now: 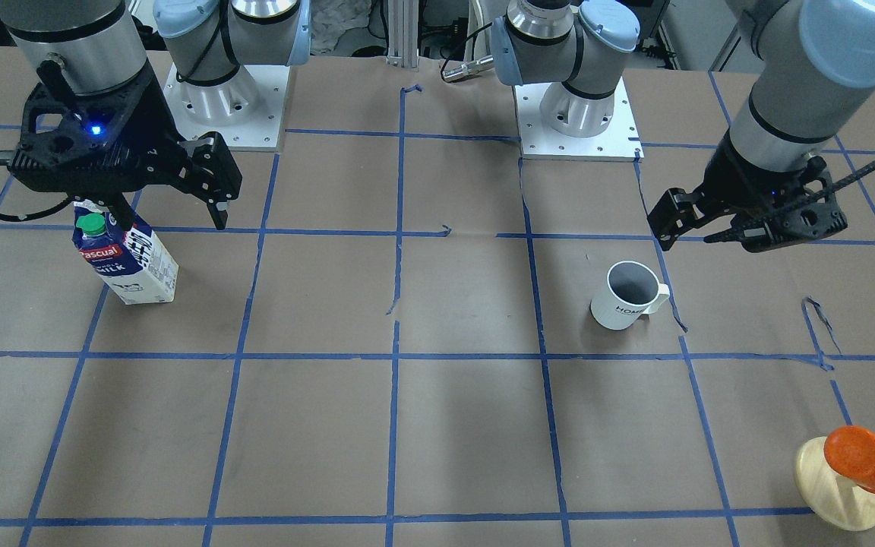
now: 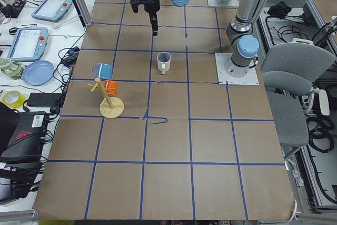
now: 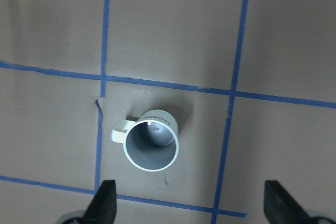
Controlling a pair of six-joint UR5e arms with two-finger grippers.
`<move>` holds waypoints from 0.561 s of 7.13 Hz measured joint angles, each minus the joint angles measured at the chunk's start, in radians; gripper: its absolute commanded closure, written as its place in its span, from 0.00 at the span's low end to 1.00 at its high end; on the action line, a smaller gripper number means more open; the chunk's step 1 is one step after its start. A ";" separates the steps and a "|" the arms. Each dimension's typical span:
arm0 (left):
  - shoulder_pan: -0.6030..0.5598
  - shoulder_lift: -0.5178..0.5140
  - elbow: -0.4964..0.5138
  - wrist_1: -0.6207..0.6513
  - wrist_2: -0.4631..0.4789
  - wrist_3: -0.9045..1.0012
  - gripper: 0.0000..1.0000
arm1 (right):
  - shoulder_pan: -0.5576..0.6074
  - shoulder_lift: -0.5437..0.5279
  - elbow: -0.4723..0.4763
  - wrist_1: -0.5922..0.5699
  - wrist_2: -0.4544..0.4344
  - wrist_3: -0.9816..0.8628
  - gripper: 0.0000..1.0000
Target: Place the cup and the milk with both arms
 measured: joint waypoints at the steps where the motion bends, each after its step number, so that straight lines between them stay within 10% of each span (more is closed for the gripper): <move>1: 0.025 -0.010 -0.032 0.025 0.004 -0.004 0.00 | 0.000 -0.001 0.000 0.001 0.000 0.000 0.00; 4: 0.116 -0.035 -0.175 0.140 -0.066 -0.008 0.00 | 0.000 -0.001 0.000 0.009 0.002 -0.007 0.00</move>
